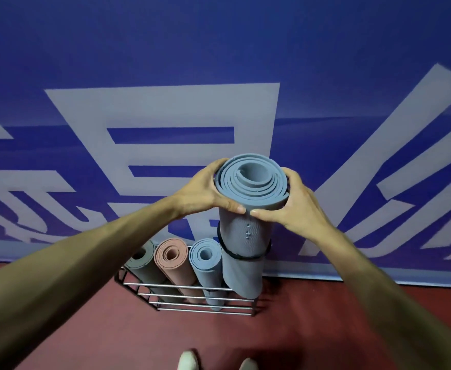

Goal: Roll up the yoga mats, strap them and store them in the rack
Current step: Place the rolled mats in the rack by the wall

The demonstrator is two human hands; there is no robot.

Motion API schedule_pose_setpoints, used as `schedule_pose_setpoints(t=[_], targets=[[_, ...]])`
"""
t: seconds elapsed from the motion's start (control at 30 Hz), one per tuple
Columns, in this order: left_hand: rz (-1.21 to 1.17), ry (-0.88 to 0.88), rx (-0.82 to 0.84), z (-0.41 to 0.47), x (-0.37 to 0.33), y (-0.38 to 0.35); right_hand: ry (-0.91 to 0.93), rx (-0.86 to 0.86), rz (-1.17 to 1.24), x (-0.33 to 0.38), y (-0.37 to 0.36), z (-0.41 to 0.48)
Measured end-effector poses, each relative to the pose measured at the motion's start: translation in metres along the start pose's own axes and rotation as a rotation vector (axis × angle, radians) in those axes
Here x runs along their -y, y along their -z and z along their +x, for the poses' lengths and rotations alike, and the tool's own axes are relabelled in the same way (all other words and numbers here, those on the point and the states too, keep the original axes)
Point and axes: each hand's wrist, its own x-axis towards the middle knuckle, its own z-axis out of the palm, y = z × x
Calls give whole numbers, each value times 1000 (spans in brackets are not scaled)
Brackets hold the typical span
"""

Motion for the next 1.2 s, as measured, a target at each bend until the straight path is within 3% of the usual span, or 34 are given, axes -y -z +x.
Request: schedule_pose_setpoints(t=[0.3,0.47,0.67,0.97,1.1,1.2], targets=[[23,-61,24,20,-21,32,-11,-39,-45,17,8,36],[29,1,23,27,-9,44,-61,25,40,17,-4,39],[-55,2,99,30,16,49,-67,139,-43,16,-9,32],[-94,-50,233,45,18,68,-44,-224,-73,38,-28,27],[30,-14,239,38,47,62,-129,-340,-116,43,-50,28],[11,-123,158,36,62,43,-183,-372,-123,50,-70,32]])
